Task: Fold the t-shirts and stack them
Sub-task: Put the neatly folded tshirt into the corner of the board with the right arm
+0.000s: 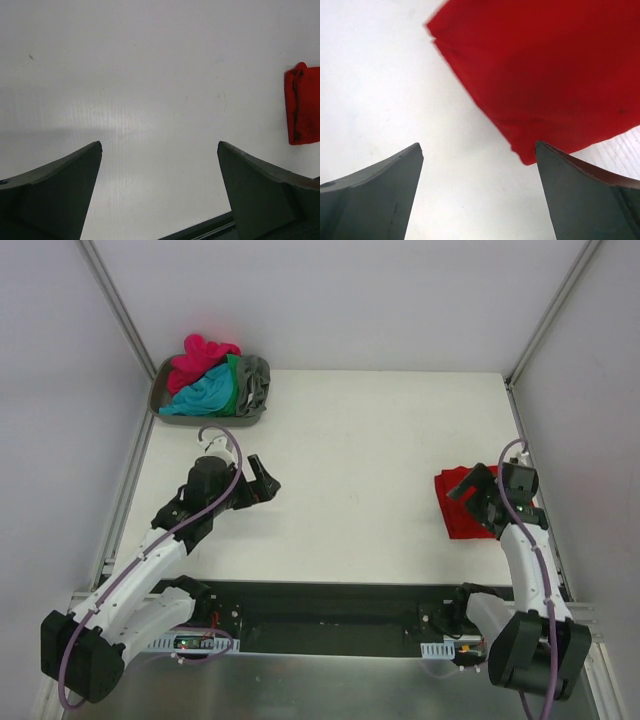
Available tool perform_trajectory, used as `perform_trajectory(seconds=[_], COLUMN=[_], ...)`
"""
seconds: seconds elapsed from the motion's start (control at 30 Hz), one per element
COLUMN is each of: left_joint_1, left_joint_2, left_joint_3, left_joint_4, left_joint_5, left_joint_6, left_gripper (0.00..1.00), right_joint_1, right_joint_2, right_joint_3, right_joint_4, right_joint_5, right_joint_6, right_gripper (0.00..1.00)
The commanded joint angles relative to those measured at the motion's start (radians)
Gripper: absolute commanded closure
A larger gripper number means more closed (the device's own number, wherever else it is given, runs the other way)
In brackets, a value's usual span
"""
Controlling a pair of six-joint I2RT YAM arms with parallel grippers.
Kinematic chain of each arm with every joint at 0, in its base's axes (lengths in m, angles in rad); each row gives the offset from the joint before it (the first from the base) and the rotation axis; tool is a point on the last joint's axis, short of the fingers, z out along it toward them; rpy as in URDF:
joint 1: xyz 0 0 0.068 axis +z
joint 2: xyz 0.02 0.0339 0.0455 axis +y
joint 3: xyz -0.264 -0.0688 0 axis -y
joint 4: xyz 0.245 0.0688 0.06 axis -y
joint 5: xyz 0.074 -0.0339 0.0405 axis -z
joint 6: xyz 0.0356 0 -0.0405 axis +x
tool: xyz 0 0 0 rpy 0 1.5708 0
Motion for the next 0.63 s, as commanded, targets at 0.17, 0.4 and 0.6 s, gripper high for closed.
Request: perform_trajectory(seconds=[0.17, 0.4, 0.6], left_joint_1=[0.009, 0.009, 0.009], left_joint_2=[-0.136, -0.150, -0.147], left_joint_3=[0.074, 0.099, 0.106], left_joint_4=[-0.328, -0.452, -0.460], left_joint_5=[-0.219, -0.310, -0.327], left_joint_6=[-0.119, -0.159, -0.160], left_gripper=[0.01, 0.01, 0.01], right_joint_1=[0.067, 0.069, 0.069], right_joint_2=[-0.238, -0.275, -0.297], right_joint_3=[0.096, 0.090, 0.059], right_joint_4=[-0.009, 0.097, 0.133], right_joint_5=[-0.280, -0.446, -0.432], right_joint_6=[-0.097, -0.101, -0.113], right_gripper=[0.04, 0.04, 0.04])
